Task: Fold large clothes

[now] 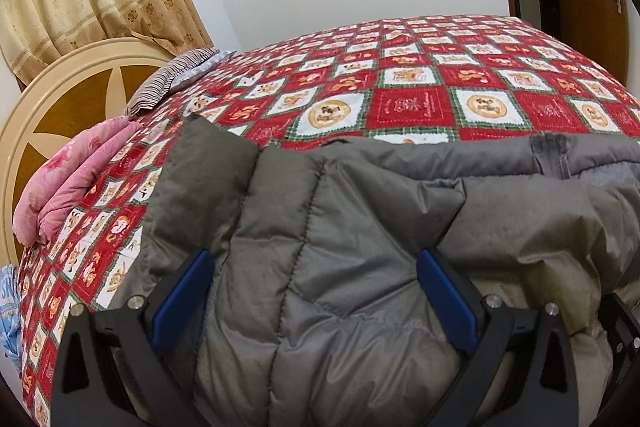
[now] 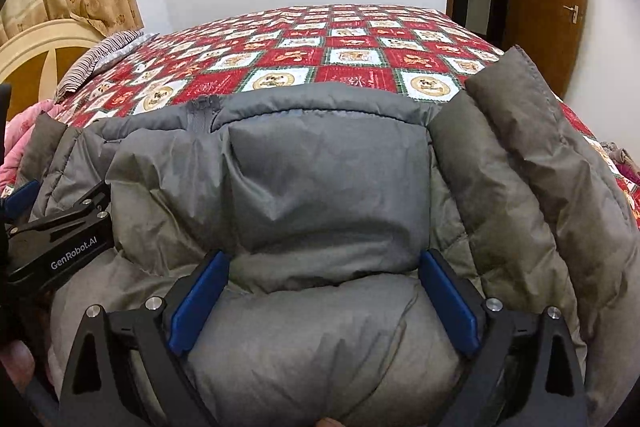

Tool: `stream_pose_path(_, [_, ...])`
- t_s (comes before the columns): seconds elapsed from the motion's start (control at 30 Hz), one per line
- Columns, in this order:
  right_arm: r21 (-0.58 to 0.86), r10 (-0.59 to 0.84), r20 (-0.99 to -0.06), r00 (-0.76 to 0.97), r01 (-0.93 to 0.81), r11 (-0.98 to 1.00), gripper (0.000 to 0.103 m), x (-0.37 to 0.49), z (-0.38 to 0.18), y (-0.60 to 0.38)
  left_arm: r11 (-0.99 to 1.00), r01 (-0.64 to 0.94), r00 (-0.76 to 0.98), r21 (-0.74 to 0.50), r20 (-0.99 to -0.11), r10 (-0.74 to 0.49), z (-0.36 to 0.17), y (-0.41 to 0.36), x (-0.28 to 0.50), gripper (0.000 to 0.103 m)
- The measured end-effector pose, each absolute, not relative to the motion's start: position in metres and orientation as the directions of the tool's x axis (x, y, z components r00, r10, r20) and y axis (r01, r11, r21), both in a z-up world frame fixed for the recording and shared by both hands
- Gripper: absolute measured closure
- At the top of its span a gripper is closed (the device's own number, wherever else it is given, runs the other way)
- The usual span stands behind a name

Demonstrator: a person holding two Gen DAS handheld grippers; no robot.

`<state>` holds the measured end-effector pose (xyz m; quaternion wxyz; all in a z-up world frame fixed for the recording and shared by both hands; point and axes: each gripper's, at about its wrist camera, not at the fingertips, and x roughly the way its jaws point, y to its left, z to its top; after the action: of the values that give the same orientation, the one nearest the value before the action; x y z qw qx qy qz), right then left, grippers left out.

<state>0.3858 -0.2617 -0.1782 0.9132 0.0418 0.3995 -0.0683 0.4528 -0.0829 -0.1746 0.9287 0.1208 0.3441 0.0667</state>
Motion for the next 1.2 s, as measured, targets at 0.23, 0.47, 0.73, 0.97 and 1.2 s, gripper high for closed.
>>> stream_pose_path(0.23, [0.0,-0.103,-0.754,0.649,0.156,0.988,0.005,0.392,-0.182,-0.258,0.965,-0.036,0.741,0.259,-0.641,0.2,-0.178,-0.083,0.457,0.0])
stream_pose_path(0.47, [-0.014,-0.116,-0.762,0.637,0.162,0.987,0.004,0.385,-0.164,-0.253,0.982,-0.038,0.765,0.187,-0.626,0.148,-0.14,-0.059,0.428,0.0])
stream_pose_path(0.73, [-0.042,-0.12,-0.754,0.646,0.136,0.99,0.004,0.398,-0.163,-0.217,0.963,-0.095,0.722,0.253,-0.648,0.242,-0.158,-0.032,0.433,0.0])
stream_pose_path(0.97, [-0.081,-0.151,-0.77,0.62,0.14,0.987,0.001,0.409,-0.182,-0.217,0.975,-0.082,0.729,0.206,-0.655,0.2,-0.165,-0.033,0.433,0.0])
stream_pose_path(1.2, [-0.095,-0.156,-0.787,0.597,0.132,0.987,0.001,0.412,-0.186,-0.217,0.976,-0.105,0.729,0.19,-0.653,0.206,-0.149,-0.009,0.402,0.0])
